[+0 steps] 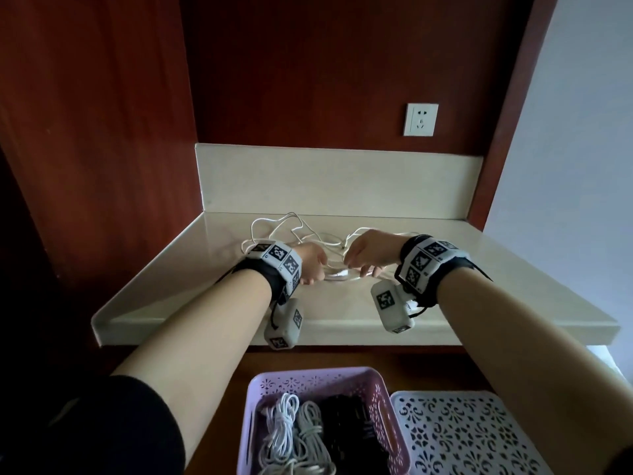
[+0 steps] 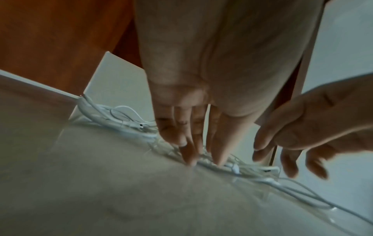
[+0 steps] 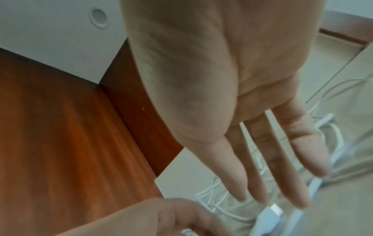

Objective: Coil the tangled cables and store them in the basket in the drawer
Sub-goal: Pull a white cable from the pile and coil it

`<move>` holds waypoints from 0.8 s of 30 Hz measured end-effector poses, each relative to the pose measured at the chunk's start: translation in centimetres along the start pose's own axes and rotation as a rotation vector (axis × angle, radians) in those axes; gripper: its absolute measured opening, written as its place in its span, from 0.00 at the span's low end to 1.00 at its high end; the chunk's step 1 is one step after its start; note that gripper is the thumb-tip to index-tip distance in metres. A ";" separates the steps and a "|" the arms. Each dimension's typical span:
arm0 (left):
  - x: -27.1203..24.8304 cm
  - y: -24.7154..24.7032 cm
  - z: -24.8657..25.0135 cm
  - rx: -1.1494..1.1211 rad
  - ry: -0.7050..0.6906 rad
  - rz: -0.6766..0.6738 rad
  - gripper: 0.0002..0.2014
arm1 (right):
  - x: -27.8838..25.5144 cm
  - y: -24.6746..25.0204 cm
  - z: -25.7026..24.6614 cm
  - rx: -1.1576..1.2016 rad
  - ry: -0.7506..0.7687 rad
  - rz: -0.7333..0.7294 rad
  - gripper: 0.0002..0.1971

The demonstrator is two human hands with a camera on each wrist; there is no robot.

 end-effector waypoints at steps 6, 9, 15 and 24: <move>1.4 -0.4 -0.8 0.078 -0.061 -0.049 0.06 | -0.1 1.2 2.0 -0.276 -0.094 0.001 0.08; 1.5 0.6 -1.6 -0.055 -0.084 -0.004 0.10 | -0.5 2.0 4.7 -0.458 -0.246 -0.014 0.05; 0.2 4.6 -1.4 -0.249 -0.207 0.218 0.11 | -0.1 3.4 11.3 -0.644 -0.498 0.046 0.23; -4.1 11.4 -3.6 -0.481 -0.254 0.775 0.03 | -3.2 1.2 5.6 -0.480 -0.418 0.017 0.09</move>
Point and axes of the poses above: each hand's wrist, its own x-axis towards the middle knuckle, its own y-axis out of the back of the hand, z = x × y, the point moved 8 cm from there along x, towards the middle knuckle
